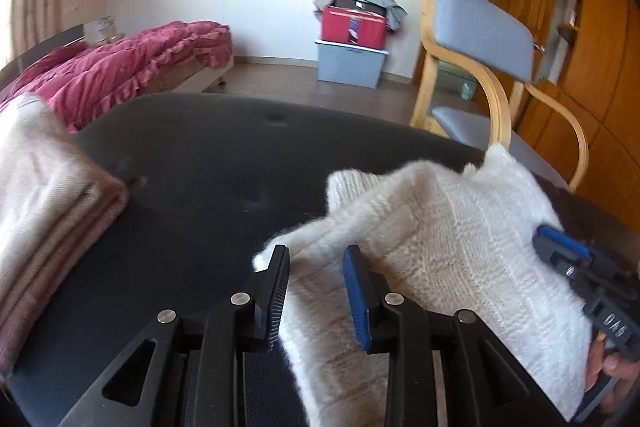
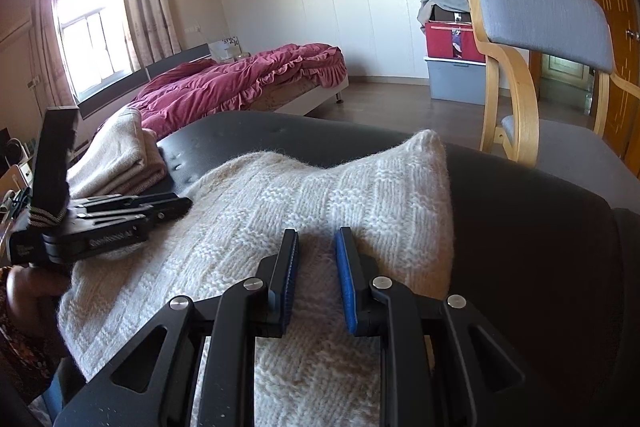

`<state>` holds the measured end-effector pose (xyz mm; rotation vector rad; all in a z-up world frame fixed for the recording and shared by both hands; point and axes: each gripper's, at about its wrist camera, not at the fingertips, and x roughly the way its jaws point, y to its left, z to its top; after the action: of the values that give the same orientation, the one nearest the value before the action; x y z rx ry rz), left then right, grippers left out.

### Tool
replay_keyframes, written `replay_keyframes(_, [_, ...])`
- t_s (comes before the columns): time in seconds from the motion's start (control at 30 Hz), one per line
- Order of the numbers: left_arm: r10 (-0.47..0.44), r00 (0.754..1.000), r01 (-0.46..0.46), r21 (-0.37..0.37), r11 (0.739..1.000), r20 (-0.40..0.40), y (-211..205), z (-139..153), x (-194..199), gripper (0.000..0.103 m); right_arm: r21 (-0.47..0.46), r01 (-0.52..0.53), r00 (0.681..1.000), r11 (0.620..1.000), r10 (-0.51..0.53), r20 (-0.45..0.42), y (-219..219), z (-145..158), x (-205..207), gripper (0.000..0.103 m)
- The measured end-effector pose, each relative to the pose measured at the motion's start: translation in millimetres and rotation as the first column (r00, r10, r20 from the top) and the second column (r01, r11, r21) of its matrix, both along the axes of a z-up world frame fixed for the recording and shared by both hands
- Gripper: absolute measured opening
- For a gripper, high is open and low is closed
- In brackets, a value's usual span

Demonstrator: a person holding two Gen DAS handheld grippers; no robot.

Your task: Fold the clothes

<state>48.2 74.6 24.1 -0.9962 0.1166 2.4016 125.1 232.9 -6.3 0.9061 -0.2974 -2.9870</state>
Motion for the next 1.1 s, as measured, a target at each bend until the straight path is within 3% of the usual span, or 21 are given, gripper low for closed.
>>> replay_keyframes(0.1, [0.052,0.997,-0.046,0.097,0.994,-0.053,-24,25,25,0.028,-0.001,0.0,1.0,1.0,0.0,-0.002,1,0,0,0.02])
replay_keyframes(0.23, [-0.043,0.991,0.066,0.179,0.982,-0.125,-30,41,76,0.028,-0.008,-0.002,1.0,1.0,0.001,-0.005,2,-1,1,0.02])
replay_keyframes(0.33, [-0.124,0.983,0.134,0.067,0.989,-0.134,-9,29,98,0.028,-0.008,-0.002,1.0,1.0,0.002,-0.006,2,-1,2,0.02])
replay_keyframes(0.4, [-0.131,0.983,0.129,-0.025,0.991,-0.131,3,12,100,0.028,-0.008,-0.002,1.0,1.0,0.002,-0.006,2,-1,2,0.02])
replay_keyframes(0.47, [-0.095,0.989,0.088,-0.068,0.994,-0.109,7,-4,93,0.028,-0.006,-0.002,1.0,1.0,0.002,-0.006,2,-1,2,0.02])
replay_keyframes(0.53, [-0.087,0.992,0.082,-0.057,0.995,-0.094,3,-21,83,0.029,-0.002,-0.002,1.0,1.0,0.002,-0.005,2,-1,2,0.02])
replay_keyframes(0.67, [-0.084,0.992,0.082,-0.025,0.996,-0.093,-2,-23,80,0.029,0.03,0.002,1.0,1.0,-0.002,-0.001,-2,-1,1,0.02])
replay_keyframes(0.9, [-0.078,0.984,0.063,-0.101,0.993,-0.158,9,-25,94,0.029,0.034,0.002,1.0,0.999,-0.002,-0.001,0,0,1,0.021])
replay_keyframes(1.1, [-0.076,0.984,0.062,-0.095,0.994,-0.159,8,-26,93,0.029,0.046,0.003,1.0,0.999,-0.003,-0.003,-4,1,1,0.022])
